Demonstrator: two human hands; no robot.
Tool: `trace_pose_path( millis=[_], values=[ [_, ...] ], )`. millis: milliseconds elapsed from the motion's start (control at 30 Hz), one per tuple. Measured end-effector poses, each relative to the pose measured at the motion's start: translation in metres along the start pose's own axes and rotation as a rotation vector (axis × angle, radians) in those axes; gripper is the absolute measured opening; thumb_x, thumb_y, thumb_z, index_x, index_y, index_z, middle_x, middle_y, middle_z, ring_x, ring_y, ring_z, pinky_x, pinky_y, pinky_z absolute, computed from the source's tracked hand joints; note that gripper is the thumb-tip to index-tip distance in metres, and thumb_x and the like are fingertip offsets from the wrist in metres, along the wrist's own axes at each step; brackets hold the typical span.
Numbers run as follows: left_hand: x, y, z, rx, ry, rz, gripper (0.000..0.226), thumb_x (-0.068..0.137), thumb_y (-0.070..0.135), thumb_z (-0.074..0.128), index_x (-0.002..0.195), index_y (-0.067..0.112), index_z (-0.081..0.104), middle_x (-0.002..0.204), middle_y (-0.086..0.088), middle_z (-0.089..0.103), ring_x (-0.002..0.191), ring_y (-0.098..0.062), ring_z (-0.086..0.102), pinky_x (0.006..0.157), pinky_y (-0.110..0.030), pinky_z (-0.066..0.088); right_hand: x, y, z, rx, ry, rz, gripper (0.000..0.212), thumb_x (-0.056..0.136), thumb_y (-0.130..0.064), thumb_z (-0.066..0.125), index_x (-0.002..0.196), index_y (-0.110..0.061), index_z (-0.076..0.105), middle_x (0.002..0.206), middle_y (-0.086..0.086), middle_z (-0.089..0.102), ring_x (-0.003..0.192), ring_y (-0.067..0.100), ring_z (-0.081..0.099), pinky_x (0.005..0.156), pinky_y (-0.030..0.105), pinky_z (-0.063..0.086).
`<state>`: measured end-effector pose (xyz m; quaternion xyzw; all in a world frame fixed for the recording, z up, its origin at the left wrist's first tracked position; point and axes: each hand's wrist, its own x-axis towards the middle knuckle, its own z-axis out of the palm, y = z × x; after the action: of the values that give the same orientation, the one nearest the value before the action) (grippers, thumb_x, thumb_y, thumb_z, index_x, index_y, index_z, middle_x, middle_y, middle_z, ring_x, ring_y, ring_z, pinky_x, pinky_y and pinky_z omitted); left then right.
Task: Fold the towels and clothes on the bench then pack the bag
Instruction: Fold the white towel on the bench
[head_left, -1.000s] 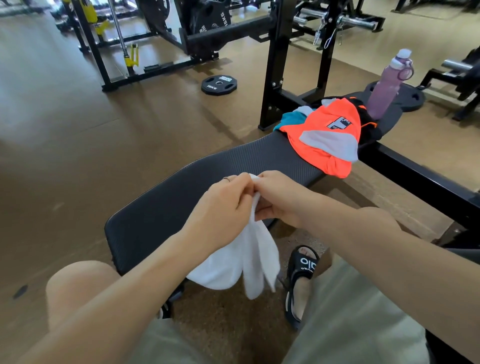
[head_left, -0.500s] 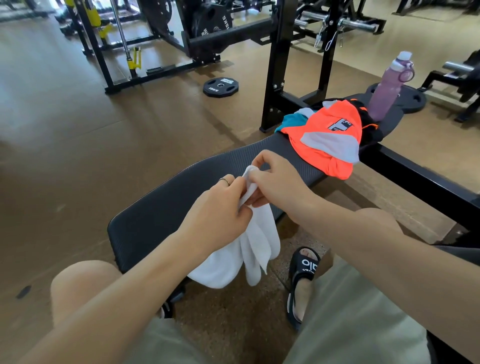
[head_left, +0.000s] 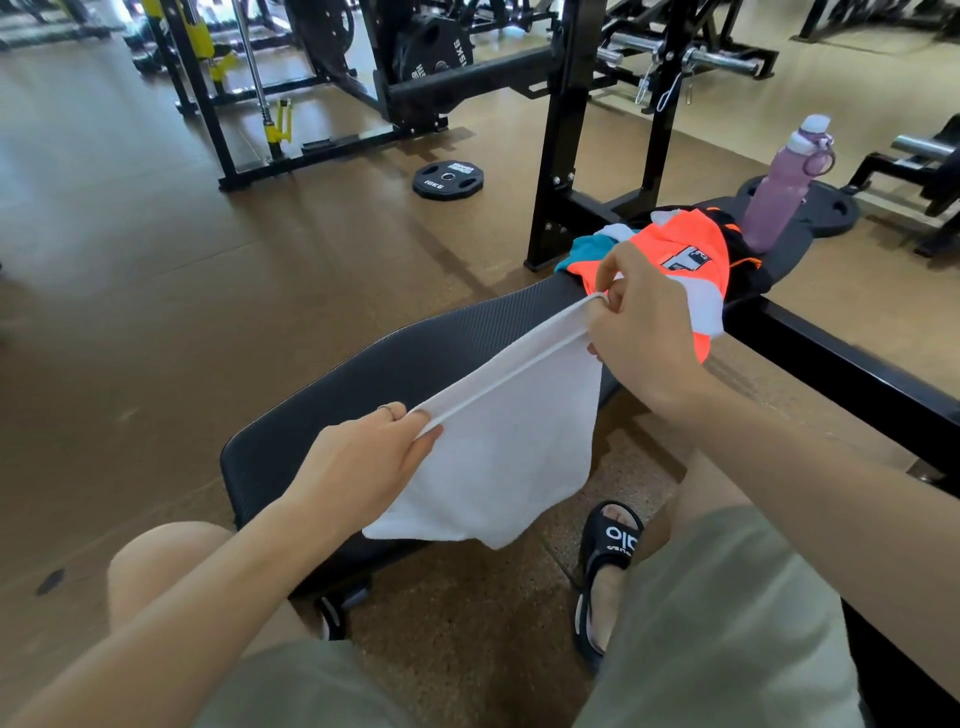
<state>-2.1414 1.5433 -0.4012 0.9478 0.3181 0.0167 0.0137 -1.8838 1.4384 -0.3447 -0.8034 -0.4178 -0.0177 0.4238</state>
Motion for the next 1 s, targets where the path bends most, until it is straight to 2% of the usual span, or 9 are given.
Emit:
trace_pose_path(
  millis=[100,233,367,467,600,733,867,933,1000],
  values=[
    [0.002,-0.011,-0.007,-0.008,0.032,0.019,0.046,0.101,0.055,0.016,0.108,0.031,0.054,0.089,0.014,0.050,0.073,-0.012,0.059,0.059,-0.025,0.045,0.005,0.002,-0.003,-0.031,-0.008,0.017,0.008,0.094,-0.007,0.054,0.097,-0.015,0.053,0.076,0.011,0.063,0.068,0.026,0.067,0.062,0.049,0.059],
    [-0.003,-0.027,-0.019,-0.120,0.042,0.046,0.032,0.099,0.055,0.021,0.083,0.034,0.038,0.078,0.009,0.047,0.071,-0.013,0.053,0.057,-0.030,0.041,0.015,0.010,-0.016,-0.025,-0.025,0.177,0.009,0.097,-0.007,0.054,0.101,-0.015,0.058,0.078,0.008,0.069,0.058,0.015,0.069,0.055,0.026,0.059],
    [-0.009,-0.040,-0.027,-0.222,0.102,0.040,0.032,0.105,0.037,0.040,0.075,0.026,0.039,0.075,0.006,0.046,0.070,-0.015,0.049,0.062,-0.039,0.047,0.018,0.023,-0.023,-0.009,-0.049,0.264,0.010,0.096,-0.005,0.052,0.100,-0.012,0.058,0.078,0.011,0.069,0.057,0.017,0.070,0.059,0.033,0.062],
    [-0.004,-0.038,-0.036,-0.340,0.227,0.033,0.032,0.101,0.020,0.051,0.070,0.018,0.044,0.070,0.004,0.047,0.066,-0.018,0.048,0.061,-0.040,0.044,0.016,0.022,-0.023,0.035,-0.095,0.336,0.011,0.093,-0.003,0.052,0.095,-0.011,0.058,0.080,0.013,0.069,0.052,0.016,0.069,0.053,0.027,0.056],
    [0.004,-0.017,-0.041,-0.256,0.148,-0.018,0.013,0.090,0.037,0.062,0.090,0.030,0.052,0.088,0.014,0.053,0.079,-0.010,0.055,0.067,-0.029,0.043,0.013,0.000,-0.014,0.400,-0.143,0.544,0.013,0.092,0.001,0.055,0.090,-0.011,0.060,0.090,0.018,0.068,0.055,0.017,0.069,0.051,0.023,0.056],
    [0.013,0.020,-0.029,-0.408,0.022,-0.003,0.051,0.083,0.059,0.068,0.122,0.034,0.047,0.113,0.017,0.047,0.096,-0.004,0.055,0.079,-0.026,0.052,0.009,-0.028,-0.008,0.637,-0.158,0.600,0.013,0.094,0.003,0.051,0.100,-0.005,0.060,0.087,0.015,0.062,0.054,0.012,0.066,0.051,0.020,0.055],
    [0.023,0.061,-0.018,-0.561,0.027,-0.004,0.074,0.075,0.066,0.075,0.131,0.035,0.038,0.126,0.017,0.040,0.104,-0.003,0.055,0.082,-0.026,0.055,0.004,-0.047,-0.007,0.684,-0.173,0.573,0.014,0.094,0.002,0.050,0.097,-0.007,0.060,0.085,0.013,0.064,0.055,0.011,0.067,0.059,0.024,0.059],
    [0.025,0.072,-0.013,-0.612,0.013,-0.014,0.075,0.074,0.065,0.076,0.132,0.034,0.038,0.127,0.016,0.040,0.104,-0.005,0.056,0.084,-0.023,0.056,0.004,-0.053,-0.010,0.705,-0.147,0.572,0.016,0.094,0.002,0.050,0.093,-0.010,0.060,0.087,0.013,0.065,0.056,0.012,0.068,0.060,0.025,0.059],
    [0.022,0.080,-0.004,-0.636,0.017,-0.031,0.063,0.081,0.057,0.075,0.129,0.033,0.040,0.122,0.016,0.043,0.099,-0.006,0.058,0.080,-0.019,0.056,0.005,-0.055,-0.014,0.721,-0.100,0.588,0.019,0.097,0.001,0.052,0.091,-0.015,0.060,0.089,0.011,0.067,0.057,0.012,0.069,0.057,0.021,0.058]
  ],
)
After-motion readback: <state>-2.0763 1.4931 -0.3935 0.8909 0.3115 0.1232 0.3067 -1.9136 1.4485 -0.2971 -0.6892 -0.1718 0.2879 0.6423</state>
